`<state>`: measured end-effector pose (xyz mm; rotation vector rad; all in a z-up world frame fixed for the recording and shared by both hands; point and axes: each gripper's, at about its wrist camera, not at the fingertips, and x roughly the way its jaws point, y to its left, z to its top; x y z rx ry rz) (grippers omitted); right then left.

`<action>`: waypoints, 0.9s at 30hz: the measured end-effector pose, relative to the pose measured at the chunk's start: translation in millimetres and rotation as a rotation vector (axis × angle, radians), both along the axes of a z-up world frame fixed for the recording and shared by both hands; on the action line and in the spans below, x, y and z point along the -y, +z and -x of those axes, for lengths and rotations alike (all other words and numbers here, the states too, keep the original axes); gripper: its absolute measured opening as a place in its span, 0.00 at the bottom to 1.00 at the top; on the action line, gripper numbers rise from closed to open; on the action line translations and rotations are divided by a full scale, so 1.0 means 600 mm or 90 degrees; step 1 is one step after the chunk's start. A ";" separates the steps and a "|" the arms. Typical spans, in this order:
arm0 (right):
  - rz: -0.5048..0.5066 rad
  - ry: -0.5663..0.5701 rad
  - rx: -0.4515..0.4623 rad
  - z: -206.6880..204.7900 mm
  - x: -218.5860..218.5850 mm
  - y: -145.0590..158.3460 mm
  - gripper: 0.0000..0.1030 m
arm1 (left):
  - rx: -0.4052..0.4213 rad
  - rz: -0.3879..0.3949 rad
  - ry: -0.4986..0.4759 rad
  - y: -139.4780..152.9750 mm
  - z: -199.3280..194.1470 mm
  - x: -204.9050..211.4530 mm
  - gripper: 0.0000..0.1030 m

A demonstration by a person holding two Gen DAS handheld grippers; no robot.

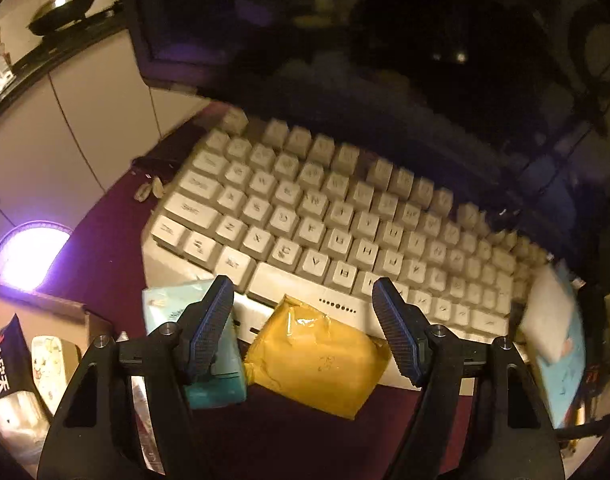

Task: Organize objects
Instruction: 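Move the left gripper toward the yellow packet and teal box by the keyboard, then close the left gripper on the yellow foil packet and lift it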

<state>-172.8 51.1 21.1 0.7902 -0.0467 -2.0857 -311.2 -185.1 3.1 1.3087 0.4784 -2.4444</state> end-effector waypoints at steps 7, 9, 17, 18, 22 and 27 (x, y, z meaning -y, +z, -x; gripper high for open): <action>0.019 -0.024 -0.034 -0.008 -0.020 0.017 0.77 | 0.079 -0.042 -0.168 -0.033 -0.046 -0.071 0.70; 0.028 -0.036 -0.043 -0.009 -0.028 0.022 0.77 | 0.051 -0.041 -0.174 -0.019 -0.080 -0.076 0.71; 0.054 -0.071 -0.067 -0.009 -0.049 0.034 0.77 | 0.005 -0.068 -0.058 0.009 -0.139 -0.058 0.71; 0.055 -0.072 -0.067 -0.008 -0.050 0.034 0.77 | 0.005 -0.069 -0.046 0.004 -0.142 -0.067 0.71; 0.061 -0.077 -0.064 -0.006 -0.051 0.036 0.77 | 0.008 -0.086 -0.001 -0.027 -0.139 -0.084 0.71; 0.074 -0.085 -0.079 -0.008 -0.058 0.045 0.77 | 0.022 -0.065 0.002 -0.043 -0.100 -0.100 0.74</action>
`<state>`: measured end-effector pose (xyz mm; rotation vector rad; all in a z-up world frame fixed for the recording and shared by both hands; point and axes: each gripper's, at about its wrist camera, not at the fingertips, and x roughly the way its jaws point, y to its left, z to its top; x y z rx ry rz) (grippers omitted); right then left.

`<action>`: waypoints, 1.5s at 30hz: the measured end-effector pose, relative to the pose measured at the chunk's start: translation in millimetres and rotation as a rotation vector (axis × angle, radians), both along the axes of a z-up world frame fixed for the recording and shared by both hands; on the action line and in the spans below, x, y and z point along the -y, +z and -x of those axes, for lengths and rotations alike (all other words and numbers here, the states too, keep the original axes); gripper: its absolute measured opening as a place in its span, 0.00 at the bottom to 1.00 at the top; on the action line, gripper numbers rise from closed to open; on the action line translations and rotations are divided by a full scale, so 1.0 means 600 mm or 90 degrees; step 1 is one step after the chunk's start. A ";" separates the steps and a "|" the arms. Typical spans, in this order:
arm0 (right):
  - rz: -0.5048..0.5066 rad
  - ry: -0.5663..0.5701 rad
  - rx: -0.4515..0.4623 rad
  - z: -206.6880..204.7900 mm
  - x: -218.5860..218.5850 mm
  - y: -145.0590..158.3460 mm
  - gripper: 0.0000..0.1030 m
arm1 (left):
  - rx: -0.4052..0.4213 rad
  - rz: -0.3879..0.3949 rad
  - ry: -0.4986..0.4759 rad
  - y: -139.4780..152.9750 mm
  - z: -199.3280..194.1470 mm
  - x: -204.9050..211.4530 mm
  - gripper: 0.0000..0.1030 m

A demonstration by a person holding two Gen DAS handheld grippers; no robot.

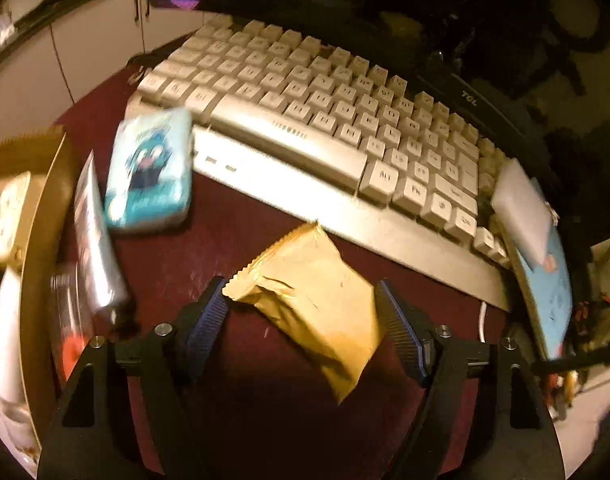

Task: Organize objects
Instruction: 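Close the left gripper on the yellow foil packet and lift it, then grasp the teal cartoon snack pack with the right gripper while the left holds the yellow packet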

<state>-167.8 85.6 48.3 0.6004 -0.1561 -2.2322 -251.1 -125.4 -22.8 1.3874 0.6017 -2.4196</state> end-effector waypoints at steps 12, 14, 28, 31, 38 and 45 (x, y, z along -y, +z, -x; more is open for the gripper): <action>0.017 -0.023 0.004 0.010 -0.017 0.000 0.77 | 0.060 0.133 -0.134 -0.013 0.017 -0.039 0.59; 0.015 -0.022 0.003 0.008 -0.016 -0.001 0.77 | 0.053 0.131 -0.152 -0.013 -0.010 -0.046 0.56; -0.048 0.066 -0.001 -0.012 0.034 -0.017 0.77 | -0.077 0.066 -0.244 -0.014 -0.300 -0.083 0.49; -0.101 0.115 0.031 -0.011 0.081 -0.019 0.77 | -0.092 0.050 -0.240 -0.018 -0.309 -0.070 0.49; -0.234 0.190 0.090 0.066 0.255 -0.041 0.74 | -0.110 0.044 -0.263 -0.014 -0.314 -0.070 0.49; -0.336 0.220 0.140 0.135 0.423 -0.093 0.64 | -0.116 0.044 -0.281 -0.012 -0.317 -0.068 0.49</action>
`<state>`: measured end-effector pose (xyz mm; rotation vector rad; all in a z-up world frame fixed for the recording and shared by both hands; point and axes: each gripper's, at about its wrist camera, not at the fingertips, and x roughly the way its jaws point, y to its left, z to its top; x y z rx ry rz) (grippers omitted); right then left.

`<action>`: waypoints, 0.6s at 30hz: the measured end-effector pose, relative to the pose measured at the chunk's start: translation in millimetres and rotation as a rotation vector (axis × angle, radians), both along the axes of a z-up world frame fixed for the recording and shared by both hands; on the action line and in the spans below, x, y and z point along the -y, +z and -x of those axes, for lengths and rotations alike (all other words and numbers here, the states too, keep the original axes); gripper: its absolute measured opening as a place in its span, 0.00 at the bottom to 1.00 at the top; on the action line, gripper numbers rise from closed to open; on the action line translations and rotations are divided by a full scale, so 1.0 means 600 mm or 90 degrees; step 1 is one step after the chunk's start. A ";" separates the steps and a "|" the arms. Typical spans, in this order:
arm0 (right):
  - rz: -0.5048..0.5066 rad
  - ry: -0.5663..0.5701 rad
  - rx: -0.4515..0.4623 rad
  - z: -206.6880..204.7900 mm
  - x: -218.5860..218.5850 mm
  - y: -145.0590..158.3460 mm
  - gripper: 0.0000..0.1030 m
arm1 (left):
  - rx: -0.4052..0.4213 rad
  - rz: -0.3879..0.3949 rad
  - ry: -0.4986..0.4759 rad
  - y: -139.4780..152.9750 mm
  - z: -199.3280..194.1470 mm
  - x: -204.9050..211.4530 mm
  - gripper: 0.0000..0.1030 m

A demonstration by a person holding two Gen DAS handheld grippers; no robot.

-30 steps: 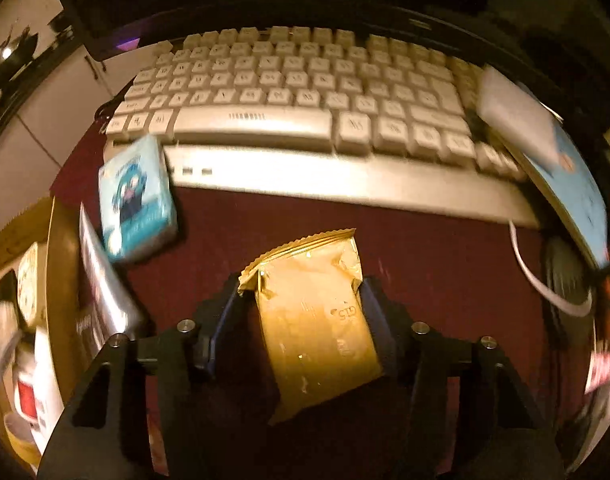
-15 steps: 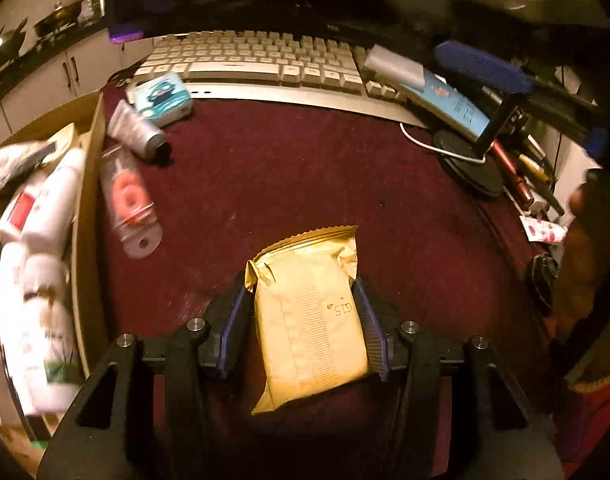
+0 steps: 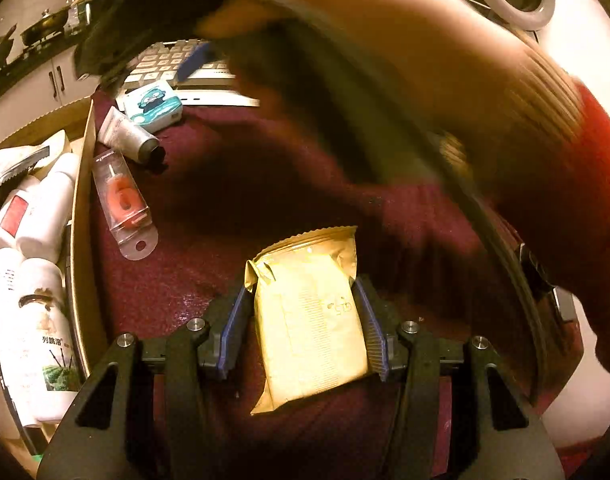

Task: Organize objects
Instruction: 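Grasp the teal cartoon snack pack with the right gripper while the left holds the yellow packet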

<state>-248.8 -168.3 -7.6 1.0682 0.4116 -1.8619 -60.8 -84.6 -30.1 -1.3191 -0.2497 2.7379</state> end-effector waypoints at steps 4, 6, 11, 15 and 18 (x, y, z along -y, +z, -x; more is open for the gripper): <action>-0.034 -0.025 -0.029 0.011 0.038 -0.012 0.61 | -0.002 0.001 -0.005 0.001 -0.002 -0.002 0.49; -0.047 -0.044 -0.032 0.019 0.042 -0.019 0.61 | -0.003 0.003 -0.007 0.001 -0.004 -0.003 0.49; -0.047 -0.073 -0.008 0.045 0.042 -0.027 0.61 | -0.004 0.004 -0.011 0.002 -0.005 -0.003 0.49; -0.086 -0.058 -0.040 0.032 0.059 -0.043 0.61 | -0.005 0.009 -0.011 0.002 -0.008 -0.005 0.49; -0.106 -0.061 -0.069 0.025 0.048 -0.042 0.48 | -0.003 0.017 -0.012 0.003 -0.011 -0.009 0.49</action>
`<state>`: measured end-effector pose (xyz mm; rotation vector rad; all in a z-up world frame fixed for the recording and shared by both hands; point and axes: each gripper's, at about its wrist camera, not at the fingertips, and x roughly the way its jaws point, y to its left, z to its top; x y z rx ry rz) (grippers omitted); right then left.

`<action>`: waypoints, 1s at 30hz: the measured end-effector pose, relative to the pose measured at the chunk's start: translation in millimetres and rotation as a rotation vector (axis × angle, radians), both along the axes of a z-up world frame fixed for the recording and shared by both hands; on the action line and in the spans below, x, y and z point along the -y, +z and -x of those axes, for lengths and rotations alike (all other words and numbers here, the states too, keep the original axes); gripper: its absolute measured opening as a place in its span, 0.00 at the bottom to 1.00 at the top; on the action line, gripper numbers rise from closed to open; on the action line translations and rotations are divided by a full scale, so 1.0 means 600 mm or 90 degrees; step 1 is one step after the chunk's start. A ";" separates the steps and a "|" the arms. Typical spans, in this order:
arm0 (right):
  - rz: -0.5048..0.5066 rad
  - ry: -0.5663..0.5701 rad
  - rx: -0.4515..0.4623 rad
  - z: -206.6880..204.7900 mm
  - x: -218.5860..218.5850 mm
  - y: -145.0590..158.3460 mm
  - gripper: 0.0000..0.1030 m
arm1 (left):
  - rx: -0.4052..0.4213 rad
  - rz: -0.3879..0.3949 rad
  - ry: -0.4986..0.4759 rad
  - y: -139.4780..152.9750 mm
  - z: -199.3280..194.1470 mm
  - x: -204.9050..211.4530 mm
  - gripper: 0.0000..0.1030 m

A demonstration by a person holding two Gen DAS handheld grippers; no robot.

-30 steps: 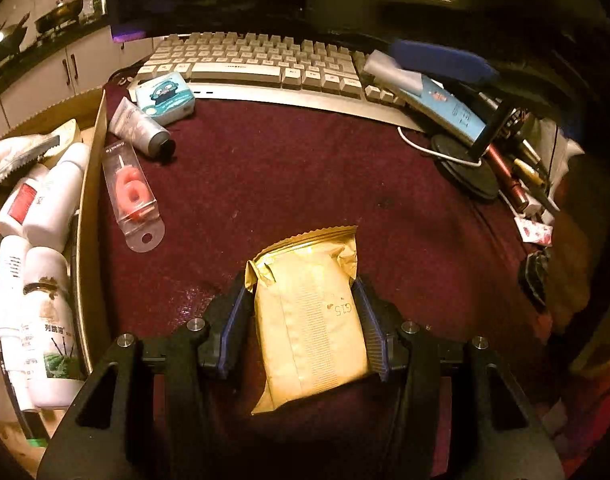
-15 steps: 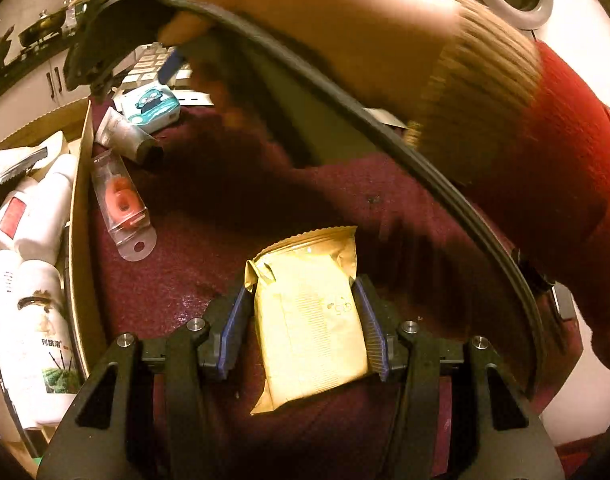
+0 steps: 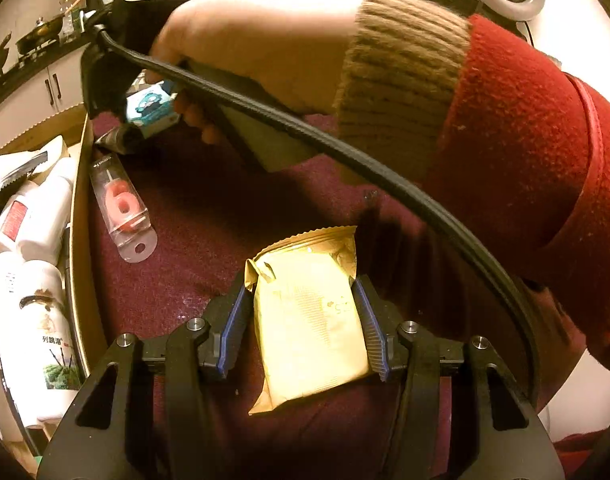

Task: Organize objects
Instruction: 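Grasp the teal cartoon snack pack with the right gripper while the left holds the yellow packet, then carry the yellow packet and teal cartoon pack over the tray with both grippers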

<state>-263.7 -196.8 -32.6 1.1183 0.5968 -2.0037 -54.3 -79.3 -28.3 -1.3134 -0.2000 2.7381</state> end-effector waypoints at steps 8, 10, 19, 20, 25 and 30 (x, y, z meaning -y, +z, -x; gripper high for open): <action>0.017 -0.026 0.047 -0.009 -0.171 -0.005 0.46 | -0.002 0.015 0.003 0.000 -0.002 -0.005 0.49; 0.031 -0.037 0.057 -0.023 -0.220 -0.004 0.46 | -0.003 0.007 0.005 0.000 -0.003 -0.002 0.49; 0.057 -0.053 0.043 -0.108 -0.341 -0.002 0.48 | 0.008 0.028 0.015 -0.009 -0.010 -0.012 0.50; 0.065 -0.056 0.038 -0.118 -0.339 -0.007 0.49 | 0.011 0.034 0.017 -0.011 -0.010 -0.013 0.50; 0.092 -0.062 0.047 -0.131 -0.350 -0.007 0.64 | 0.033 0.084 0.015 -0.016 -0.002 -0.019 0.55; 0.091 -0.062 0.008 -0.146 -0.363 -0.015 0.63 | 0.049 0.093 0.026 -0.014 -0.009 -0.022 0.58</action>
